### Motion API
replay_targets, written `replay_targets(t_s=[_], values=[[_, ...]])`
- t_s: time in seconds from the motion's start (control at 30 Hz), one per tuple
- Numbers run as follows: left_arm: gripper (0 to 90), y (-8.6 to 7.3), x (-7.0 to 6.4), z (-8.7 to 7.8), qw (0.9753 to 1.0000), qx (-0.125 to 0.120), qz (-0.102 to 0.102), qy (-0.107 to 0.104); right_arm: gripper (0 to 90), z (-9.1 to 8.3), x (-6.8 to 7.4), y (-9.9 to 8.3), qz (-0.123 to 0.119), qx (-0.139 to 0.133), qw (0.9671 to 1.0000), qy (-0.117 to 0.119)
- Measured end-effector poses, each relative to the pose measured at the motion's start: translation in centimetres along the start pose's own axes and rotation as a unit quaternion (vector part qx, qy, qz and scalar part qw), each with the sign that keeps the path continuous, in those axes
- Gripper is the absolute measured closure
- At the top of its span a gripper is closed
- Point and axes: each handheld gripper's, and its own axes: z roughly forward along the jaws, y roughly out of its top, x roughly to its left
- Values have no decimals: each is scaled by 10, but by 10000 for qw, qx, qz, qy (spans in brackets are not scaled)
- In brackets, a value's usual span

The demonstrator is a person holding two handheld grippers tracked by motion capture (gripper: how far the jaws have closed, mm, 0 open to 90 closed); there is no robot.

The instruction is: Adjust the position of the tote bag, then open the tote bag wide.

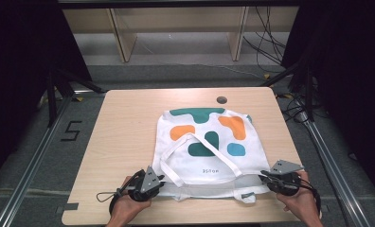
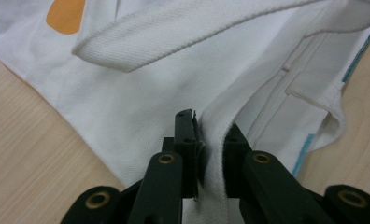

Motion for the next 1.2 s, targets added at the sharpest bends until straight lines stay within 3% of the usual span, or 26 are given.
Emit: replay_targets(t_s=[0.1, 0.2, 0.27, 0.3, 0.33, 0.37, 0.47, 0.53, 0.6, 0.93, 1.07, 1.13, 1.17, 1.2], values=[[838, 1, -4, 0, 9999, 44, 76, -53, 800, 0, 0, 0, -20, 11, 10000, -43], [843, 0, -8, -1, 9997, -84, -96, -187, 799, -2, -2, -1, 17, -5, 10000, -60], [846, 1, -8, -5, 9998, 44, -5, -184, 798, -1, -3, -1, -38, -28, 10000, -67], [845, 1, -8, -5, 9997, -65, -19, -228, 797, -1, -3, -1, -6, -7, 10000, -70], [845, 0, -8, -6, 9998, 5, -23, -217, 797, -1, -3, -1, 8, -2, 10000, -70], [845, 1, -8, -6, 9996, -132, -68, -223, 797, -1, -3, -1, 18, 0, 10000, -68], [847, 2, -5, -10, 9996, -128, -58, -233, 797, -1, -3, -1, -34, -23, 10000, -84], [856, 3, -5, -12, 9995, -172, -126, -230, 800, -2, -5, 0, -104, -120, 9998, -111], [858, 4, -3, -14, 9996, -137, -81, -234, 811, -4, -4, 1, -13, -192, 9997, -138], [859, 9, 0, -23, 9984, -472, -279, -142, 837, -10, -7, 6, 83, -521, 9985, -124], [859, 14, 6, -31, 9971, -645, -383, -100, 858, -19, -3, 12, 428, -764, 9961, -61], [860, 18, 11, -35, 9965, -738, -396, -69, 867, -24, -5, 19, 219, -925, 9953, -164], [861, 19, 11, -36, 9956, -798, -484, -18, 870, -27, -6, 23, 177, -1006, 9946, -188], [862, 21, 14, -39, 9963, -769, -385, 33, 871, -29, -5, 26, 248, -1014, 9944, -159]])
